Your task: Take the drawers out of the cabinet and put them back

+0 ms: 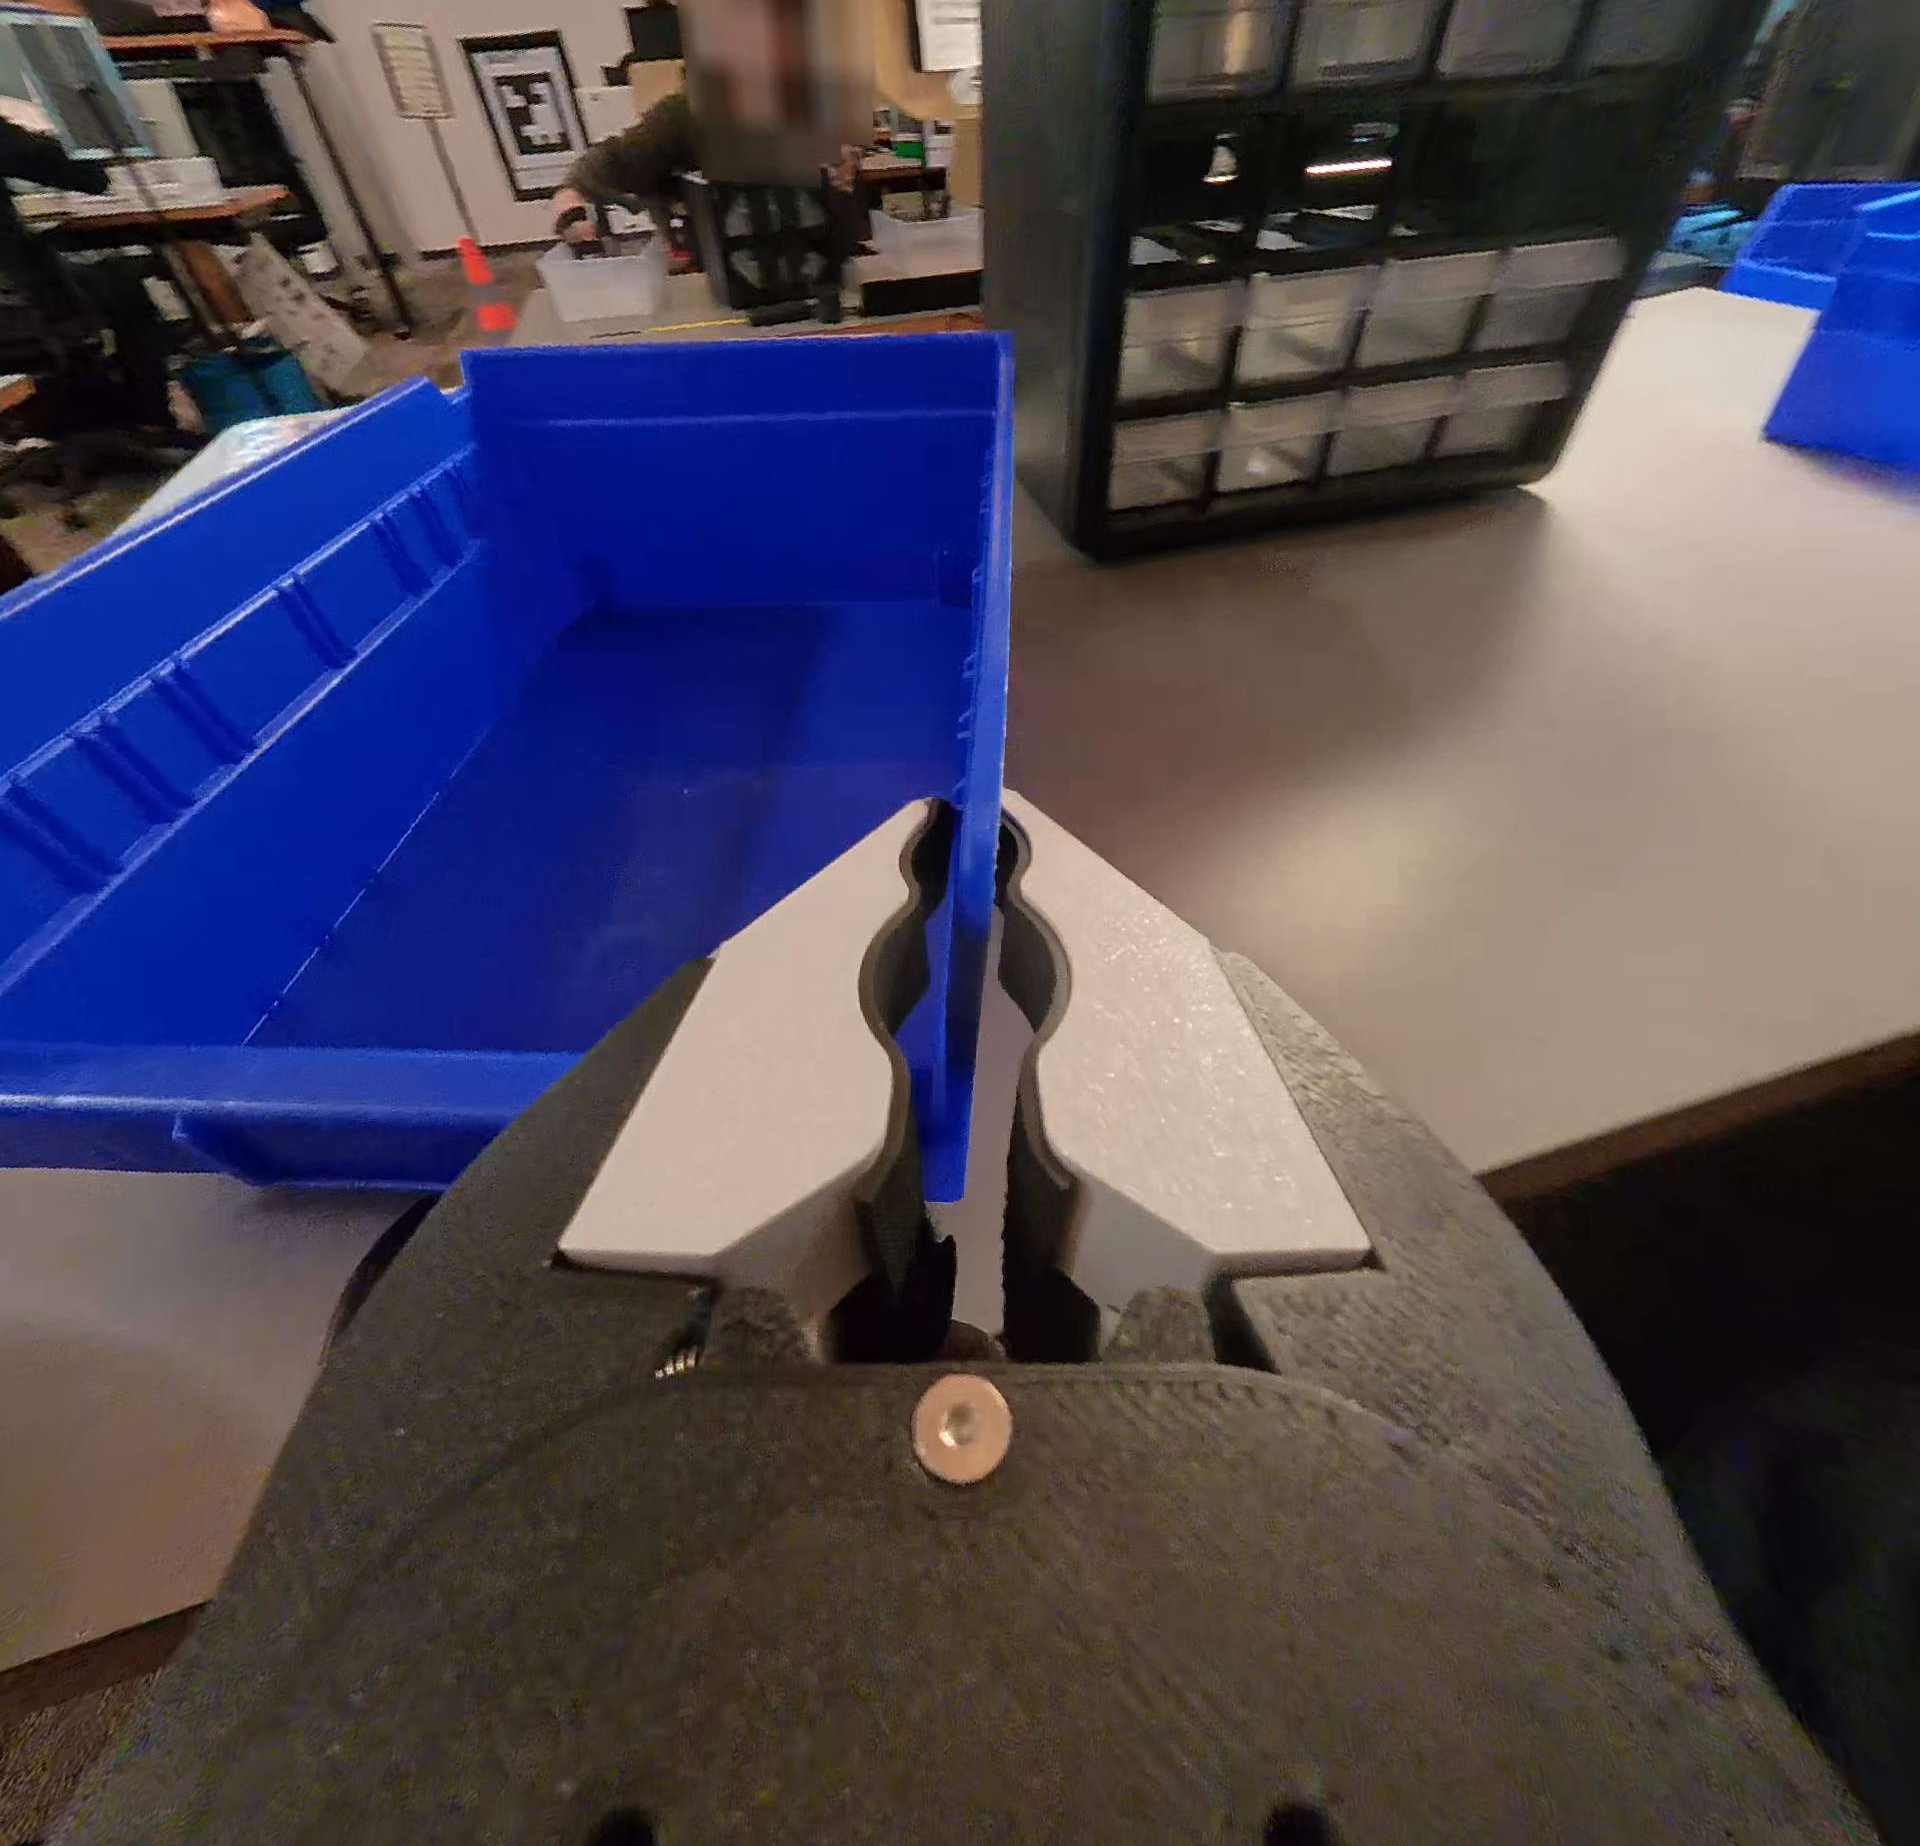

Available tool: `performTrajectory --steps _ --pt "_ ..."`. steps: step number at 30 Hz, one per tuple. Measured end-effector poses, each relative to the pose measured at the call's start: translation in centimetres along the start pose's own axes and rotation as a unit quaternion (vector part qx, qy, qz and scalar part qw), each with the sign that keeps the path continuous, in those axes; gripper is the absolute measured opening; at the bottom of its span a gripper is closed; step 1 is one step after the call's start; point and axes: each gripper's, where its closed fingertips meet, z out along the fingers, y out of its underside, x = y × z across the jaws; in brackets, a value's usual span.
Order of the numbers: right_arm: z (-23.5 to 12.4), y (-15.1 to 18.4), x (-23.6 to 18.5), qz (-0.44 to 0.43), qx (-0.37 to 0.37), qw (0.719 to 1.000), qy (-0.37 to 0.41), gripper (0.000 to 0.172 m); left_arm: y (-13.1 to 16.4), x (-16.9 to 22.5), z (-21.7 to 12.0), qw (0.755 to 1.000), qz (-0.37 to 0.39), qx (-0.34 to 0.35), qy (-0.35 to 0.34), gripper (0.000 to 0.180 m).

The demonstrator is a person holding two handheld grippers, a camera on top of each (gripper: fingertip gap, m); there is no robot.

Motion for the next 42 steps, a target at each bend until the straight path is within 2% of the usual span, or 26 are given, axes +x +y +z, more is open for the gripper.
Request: performTrajectory --steps 9,17,21,29,36,42 --pt "-7.6 1.5 -0.5 -0.018 -0.023 0.987 -0.158 0.005 0.6 4.1 -3.6 0.992 0.01 0.002 0.128 0.004" --pt "-11.4 2.3 -1.6 -0.026 -0.02 0.967 -0.253 0.004 0.5 7.0 -7.2 0.97 0.024 0.017 0.241 0.004" --pt "-12.1 2.4 -3.7 -0.045 -0.023 0.953 -0.298 0.005 -1.3 7.7 -9.8 0.957 0.016 0.056 0.283 0.002" --pt "-12.6 2.4 -7.5 -0.063 -0.026 0.929 -0.363 0.005 -5.7 8.4 -13.4 0.92 -0.052 0.158 0.356 0.0" --pt "-12.3 2.2 -12.2 -0.079 -0.024 0.9 -0.428 0.005 -6.5 8.8 -13.5 0.919 -0.057 0.168 0.352 0.0" --pt "-11.6 2.0 -17.2 -0.089 -0.022 0.867 -0.489 0.005 -8.5 10.2 -14.8 0.911 -0.023 0.208 0.355 0.0"
